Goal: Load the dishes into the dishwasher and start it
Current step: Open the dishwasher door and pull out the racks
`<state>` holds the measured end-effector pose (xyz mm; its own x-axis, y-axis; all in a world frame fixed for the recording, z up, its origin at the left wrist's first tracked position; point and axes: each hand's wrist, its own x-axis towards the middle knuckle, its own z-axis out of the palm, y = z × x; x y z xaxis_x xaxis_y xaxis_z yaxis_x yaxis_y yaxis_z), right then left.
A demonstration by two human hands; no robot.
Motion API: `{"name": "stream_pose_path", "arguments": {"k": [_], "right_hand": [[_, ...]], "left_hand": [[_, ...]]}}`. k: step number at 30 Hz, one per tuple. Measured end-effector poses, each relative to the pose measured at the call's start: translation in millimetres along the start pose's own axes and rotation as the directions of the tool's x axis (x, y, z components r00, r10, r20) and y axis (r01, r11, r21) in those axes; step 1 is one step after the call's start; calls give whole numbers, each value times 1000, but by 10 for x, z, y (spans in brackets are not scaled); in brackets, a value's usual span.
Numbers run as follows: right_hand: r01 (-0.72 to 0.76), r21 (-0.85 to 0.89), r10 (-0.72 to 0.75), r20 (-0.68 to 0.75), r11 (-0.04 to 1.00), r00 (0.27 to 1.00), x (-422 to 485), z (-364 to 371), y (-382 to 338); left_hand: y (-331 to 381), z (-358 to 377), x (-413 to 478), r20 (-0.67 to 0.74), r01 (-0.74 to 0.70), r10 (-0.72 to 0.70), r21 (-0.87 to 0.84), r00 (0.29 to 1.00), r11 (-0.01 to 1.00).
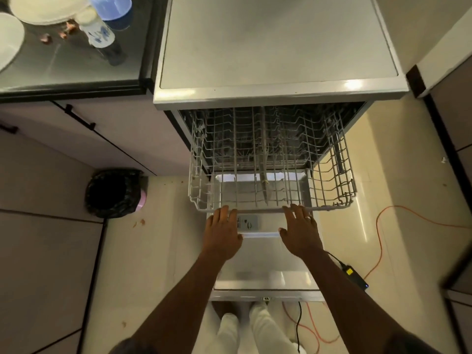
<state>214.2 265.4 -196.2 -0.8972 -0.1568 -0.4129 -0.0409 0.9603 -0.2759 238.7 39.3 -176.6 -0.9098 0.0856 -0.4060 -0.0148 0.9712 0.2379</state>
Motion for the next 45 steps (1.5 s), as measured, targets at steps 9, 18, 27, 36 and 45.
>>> {"name": "stream_pose_path", "arguments": {"k": [9, 18, 27, 36, 45], "right_hand": [[50, -102, -50, 4, 994, 999, 29, 16, 153], [43, -75, -42, 12, 996, 999, -179, 175, 193], [16, -47, -12, 86, 999, 996, -412, 157, 74], [89, -4, -89, -16, 996, 996, -477, -414, -459], [217, -24, -218, -107, 976, 970, -440, -790, -1441]], "left_hand": [[-206, -1, 114, 67, 97, -95, -25, 993, 995], [-206, 71, -86, 94, 101, -100, 2, 990, 995], [-268, 97, -312, 151, 73, -73, 6, 986, 997], [-185, -445, -560, -24, 11, -13, -70, 1000, 997], [-446, -1112, -894, -194, 69, -88, -102, 977, 992]]}}
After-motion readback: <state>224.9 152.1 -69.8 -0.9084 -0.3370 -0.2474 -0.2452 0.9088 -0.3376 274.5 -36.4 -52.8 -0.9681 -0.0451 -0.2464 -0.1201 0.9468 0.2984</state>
